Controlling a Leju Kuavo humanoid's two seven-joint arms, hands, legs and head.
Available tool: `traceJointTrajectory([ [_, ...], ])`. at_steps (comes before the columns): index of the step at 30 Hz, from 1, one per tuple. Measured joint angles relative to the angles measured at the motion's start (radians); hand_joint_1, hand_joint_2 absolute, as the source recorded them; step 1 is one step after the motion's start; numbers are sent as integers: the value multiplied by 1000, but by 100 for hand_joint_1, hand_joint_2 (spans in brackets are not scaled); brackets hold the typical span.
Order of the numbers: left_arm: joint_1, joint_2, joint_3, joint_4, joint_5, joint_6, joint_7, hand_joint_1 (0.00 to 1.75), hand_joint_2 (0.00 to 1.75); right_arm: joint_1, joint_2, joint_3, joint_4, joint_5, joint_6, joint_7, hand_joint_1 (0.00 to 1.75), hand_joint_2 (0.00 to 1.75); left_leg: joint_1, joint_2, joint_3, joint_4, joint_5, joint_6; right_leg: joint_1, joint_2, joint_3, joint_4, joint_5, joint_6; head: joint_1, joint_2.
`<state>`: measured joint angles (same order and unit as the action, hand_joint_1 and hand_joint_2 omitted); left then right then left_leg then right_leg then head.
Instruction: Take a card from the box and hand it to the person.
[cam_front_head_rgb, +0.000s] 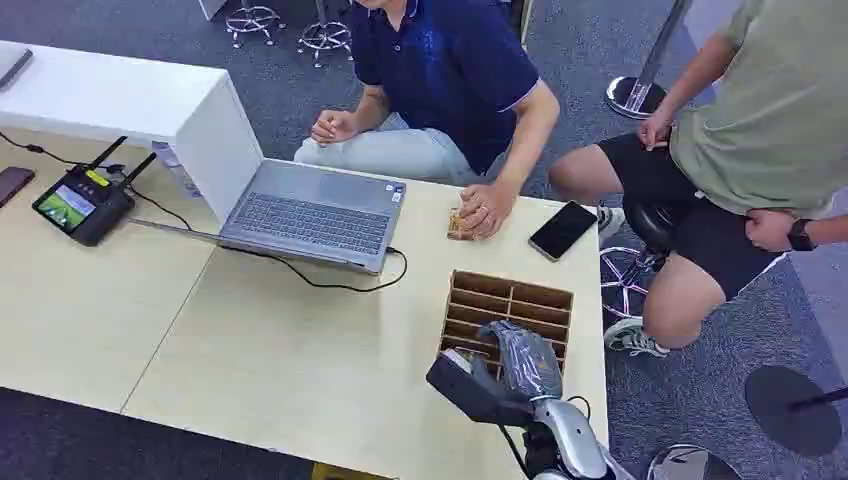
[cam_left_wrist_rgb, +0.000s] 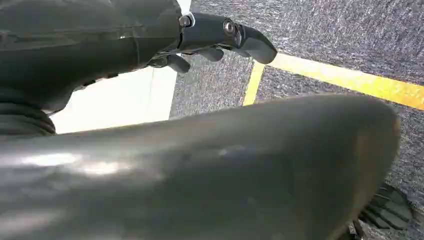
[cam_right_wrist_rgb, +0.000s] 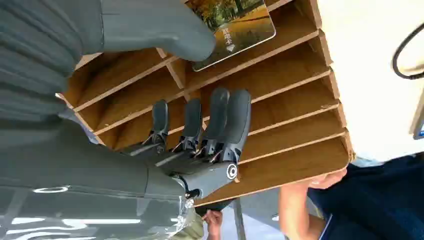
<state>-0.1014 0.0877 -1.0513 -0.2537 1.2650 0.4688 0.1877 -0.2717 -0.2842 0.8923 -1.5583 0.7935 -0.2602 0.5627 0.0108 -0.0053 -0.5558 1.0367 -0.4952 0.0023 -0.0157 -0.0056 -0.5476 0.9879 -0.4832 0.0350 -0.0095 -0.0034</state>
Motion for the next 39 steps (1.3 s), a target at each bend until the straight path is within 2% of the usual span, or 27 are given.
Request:
traceJointTrajectory([
  [3, 0, -1, 0, 0, -1, 0, -1, 0, 0, -3, 2, 0, 4, -1, 9, 0, 91, 175, 0, 0, 0, 0, 0, 0, 0, 0, 0, 0, 0, 0, 0, 0],
  [9, 0, -2, 0, 0, -5, 0, -1, 0, 0, -6, 2, 9, 7, -11, 11, 0, 98, 175, 0, 0, 0, 0, 0, 0, 0, 0, 0, 0, 0, 0, 0, 0],
  [15, 0, -2, 0, 0, -4, -1, -1, 0, 0, -10, 3, 14, 12, -18, 12, 0, 98, 175, 0, 0, 0, 0, 0, 0, 0, 0, 0, 0, 0, 0, 0, 0],
  [20, 0, -2, 0, 0, -4, -1, -1, 0, 0, -12, 3, 16, 13, -21, 10, -1, 108, 175, 0, 0, 0, 0, 0, 0, 0, 0, 0, 0, 0, 0, 0, 0],
  [29, 0, -2, 0, 0, -4, 1, 2, 0, 0, -15, 3, 29, 18, -34, 2, -8, 112, 175, 0, 0, 0, 0, 0, 0, 0, 0, 0, 0, 0, 0, 0, 0],
  [33, 0, -2, 0, 0, -4, 3, 4, 0, 0, -15, 8, 30, 20, -37, -2, -11, 112, 175, 0, 0, 0, 0, 0, 0, 0, 0, 0, 0, 0, 0, 0, 0],
  [39, 0, 0, 0, 0, -4, 6, 11, 0, 0, -14, 11, 34, 23, -40, -8, -22, 99, 175, 0, 0, 0, 0, 0, 0, 0, 0, 0, 0, 0, 0, 0, 0],
])
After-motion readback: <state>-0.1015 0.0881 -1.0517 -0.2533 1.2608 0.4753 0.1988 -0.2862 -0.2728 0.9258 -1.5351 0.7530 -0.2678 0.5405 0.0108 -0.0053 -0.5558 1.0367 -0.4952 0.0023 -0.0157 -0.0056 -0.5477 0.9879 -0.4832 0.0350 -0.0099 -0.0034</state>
